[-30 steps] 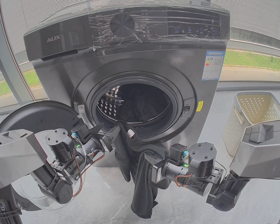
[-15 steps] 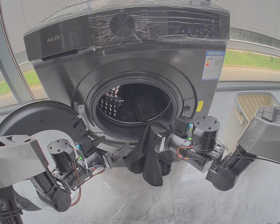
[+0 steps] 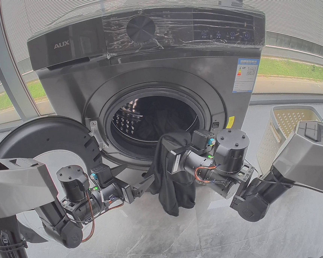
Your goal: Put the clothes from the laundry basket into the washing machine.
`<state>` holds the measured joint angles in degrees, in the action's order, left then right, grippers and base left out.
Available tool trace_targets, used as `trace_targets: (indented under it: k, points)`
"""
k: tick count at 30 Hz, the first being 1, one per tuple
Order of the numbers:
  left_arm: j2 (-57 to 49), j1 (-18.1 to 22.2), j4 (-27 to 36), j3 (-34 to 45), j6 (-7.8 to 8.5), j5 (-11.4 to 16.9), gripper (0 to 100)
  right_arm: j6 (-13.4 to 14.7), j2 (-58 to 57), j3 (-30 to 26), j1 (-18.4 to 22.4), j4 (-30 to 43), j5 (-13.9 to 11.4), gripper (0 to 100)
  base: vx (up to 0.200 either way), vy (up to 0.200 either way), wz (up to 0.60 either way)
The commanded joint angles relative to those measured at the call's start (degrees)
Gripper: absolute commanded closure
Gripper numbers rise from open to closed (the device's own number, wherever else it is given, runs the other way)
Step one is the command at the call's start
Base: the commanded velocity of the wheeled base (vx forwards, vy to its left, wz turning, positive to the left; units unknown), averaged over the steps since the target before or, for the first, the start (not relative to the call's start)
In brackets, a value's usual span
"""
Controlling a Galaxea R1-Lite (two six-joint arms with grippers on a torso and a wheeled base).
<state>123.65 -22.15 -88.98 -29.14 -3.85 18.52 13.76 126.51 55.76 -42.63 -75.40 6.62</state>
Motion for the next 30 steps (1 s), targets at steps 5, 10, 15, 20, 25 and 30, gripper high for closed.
trace_targets:
  k: [5, 10, 15, 20, 25, 30]
  points:
    - [0.9, -1.8, -0.4, 0.2, -0.28, 0.1, 0, -0.1, -0.2, 0.8, -2.8, -0.2, 0.0, 100, 0.000, 0.000, 0.00]
    - [3.1, -3.2, -0.5, -0.5, -0.54, 0.0, 0, 0.0, -1.1, 0.1, -4.8, -0.3, 0.1, 100, 0.000, 0.000, 0.00]
    - [5.3, -3.8, -0.6, -1.8, -0.37, -0.4, 0, 0.0, -1.1, 0.1, -6.1, -0.6, 0.2, 100, 0.000, 0.000, 0.00]
    - [6.0, -3.3, -0.5, -3.8, -0.45, -1.2, 100, 0.1, -1.0, -0.7, -6.5, -1.1, 0.3, 100, 0.000, 0.000, 0.00]
    - [6.2, -3.3, -0.5, -4.9, -0.81, -2.4, 100, 0.1, -0.9, -0.6, -5.8, -1.2, 0.6, 100, 0.000, 0.000, 0.00]
    - [5.6, -3.2, -0.5, -5.1, -0.81, -2.6, 100, 0.1, -0.6, -0.7, -3.5, -1.2, 3.1, 100, 0.000, 0.000, 0.00]
